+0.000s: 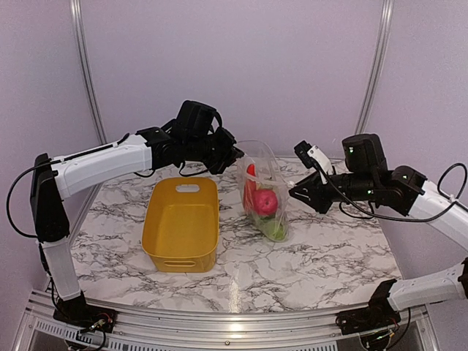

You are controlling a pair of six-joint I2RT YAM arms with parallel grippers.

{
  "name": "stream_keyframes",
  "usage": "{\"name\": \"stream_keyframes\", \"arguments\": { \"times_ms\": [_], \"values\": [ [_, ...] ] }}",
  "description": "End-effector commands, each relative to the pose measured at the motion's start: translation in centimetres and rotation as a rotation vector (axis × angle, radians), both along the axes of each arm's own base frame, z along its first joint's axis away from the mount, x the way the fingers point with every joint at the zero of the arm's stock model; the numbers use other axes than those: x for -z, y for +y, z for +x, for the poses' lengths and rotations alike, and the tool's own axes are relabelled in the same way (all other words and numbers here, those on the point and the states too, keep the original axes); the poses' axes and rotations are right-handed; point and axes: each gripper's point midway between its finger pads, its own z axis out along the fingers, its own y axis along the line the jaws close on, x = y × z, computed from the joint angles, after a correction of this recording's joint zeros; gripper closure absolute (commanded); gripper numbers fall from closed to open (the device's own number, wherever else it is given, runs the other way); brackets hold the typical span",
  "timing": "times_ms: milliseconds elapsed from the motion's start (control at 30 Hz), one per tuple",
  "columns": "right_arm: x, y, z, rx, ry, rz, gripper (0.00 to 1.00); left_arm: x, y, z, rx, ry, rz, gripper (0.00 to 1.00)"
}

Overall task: Place the food in the zip-top bag and seal the zipper
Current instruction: Pass from the left arm to the right, then zip the zipper of the food storage bag.

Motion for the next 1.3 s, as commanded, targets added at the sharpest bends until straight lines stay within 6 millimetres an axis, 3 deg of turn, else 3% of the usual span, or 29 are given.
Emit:
{"name": "stream_keyframes", "arguments": {
  "times_ms": [0,167,267,333,433,533,667,767,833,933,1267],
  "values": [
    [-0.7,0.9,0.4,-0.014,-0.03,0.021,0.86,-2.1,0.2,-0.1,0.002,-0.036,-0.049,1.0],
    [-1.3,1.0,0.5,-0.019,-0.037,0.031,0.99,-2.2,0.6,-0.1,0.0,-0.041,-0.049,1.0],
    [-2.7,1.0,0.1,-0.03,-0.046,0.041,1.0,-2.5,0.9,-0.2,0.016,-0.066,-0.038,0.97],
    [-3.9,1.1,-0.3,-0.053,-0.046,0.049,1.0,-3.8,1.4,-0.2,0.051,-0.154,0.017,0.77],
    [-5.2,1.3,-1.0,-0.097,-0.034,0.046,1.0,-7.9,2.8,-0.3,0.112,-0.418,0.159,0.51],
    [-5.7,1.8,-1.7,-0.145,0.001,0.032,1.0,-12.3,3.8,-1.8,0.194,-0.733,0.313,0.35],
    [-5.8,2.2,-2.7,-0.199,0.057,0.005,1.0,-15.6,3.2,-6.5,0.404,-1.135,0.356,0.33],
    [-6.0,2.3,-3.4,-0.234,0.088,-0.015,1.0,-16.0,2.0,-10.7,0.588,-1.388,0.368,0.34],
    [-6.6,2.4,-3.9,-0.255,0.102,-0.009,1.0,-16.0,1.0,-12.2,0.678,-1.465,0.395,0.34],
    [-7.3,2.7,-4.8,-0.284,0.121,0.021,1.0,-15.0,-0.7,-14.0,0.808,-1.514,0.437,0.36],
    [-9.5,4.2,-8.1,-0.354,0.141,-0.027,1.0,-13.5,-5.0,-18.1,0.946,-1.516,0.326,0.39]
  ]
}}
